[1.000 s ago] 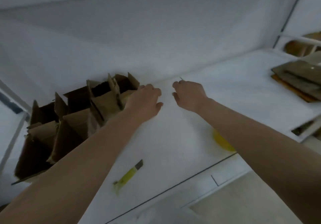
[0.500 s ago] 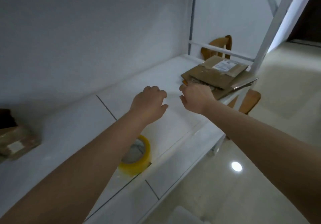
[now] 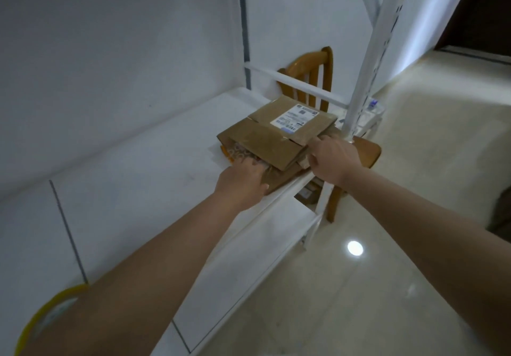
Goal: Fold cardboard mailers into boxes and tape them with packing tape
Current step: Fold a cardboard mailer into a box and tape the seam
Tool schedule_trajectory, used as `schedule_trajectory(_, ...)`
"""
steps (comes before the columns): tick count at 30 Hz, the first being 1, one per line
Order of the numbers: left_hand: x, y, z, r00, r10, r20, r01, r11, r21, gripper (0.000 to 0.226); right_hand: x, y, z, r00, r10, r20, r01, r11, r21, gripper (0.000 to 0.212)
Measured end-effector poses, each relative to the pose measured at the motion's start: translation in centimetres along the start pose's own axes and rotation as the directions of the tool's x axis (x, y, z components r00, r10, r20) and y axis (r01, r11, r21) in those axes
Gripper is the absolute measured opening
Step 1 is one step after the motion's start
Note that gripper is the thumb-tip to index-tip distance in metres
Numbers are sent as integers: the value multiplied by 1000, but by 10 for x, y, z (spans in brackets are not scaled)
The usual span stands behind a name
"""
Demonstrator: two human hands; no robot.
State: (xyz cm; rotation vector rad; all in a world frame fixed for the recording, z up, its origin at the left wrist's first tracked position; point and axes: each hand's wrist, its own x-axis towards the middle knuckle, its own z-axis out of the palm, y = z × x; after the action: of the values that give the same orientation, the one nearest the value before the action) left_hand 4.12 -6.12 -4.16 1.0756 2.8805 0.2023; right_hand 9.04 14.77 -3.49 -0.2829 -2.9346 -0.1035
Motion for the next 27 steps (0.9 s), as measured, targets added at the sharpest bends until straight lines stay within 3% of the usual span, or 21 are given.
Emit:
schedule_trajectory(10,55,-5,15,978,-208,10,208,973,-101,42,85,30,13,998,33,51,-38,995,95,38)
schedule_trajectory(15,69,-10,23,943,-333,-25,326,935,-142,46,119,40,28,985,163,65,-171,976,139,79)
schedule_trajectory(20,76,-6,35,898,-438,42,435,869,-235,68,134,54,48,948,215,235,-261,948,184,129)
schedule_trajectory(24,77,-1,46,891,-427,156,452,869,-202,73,133,61,59,931,198,308,-258,952,167,141)
schedule_trajectory(27,78,0,48,893,-426,148,449,867,-216,72,132,64,60,929,201,311,-260,953,158,144)
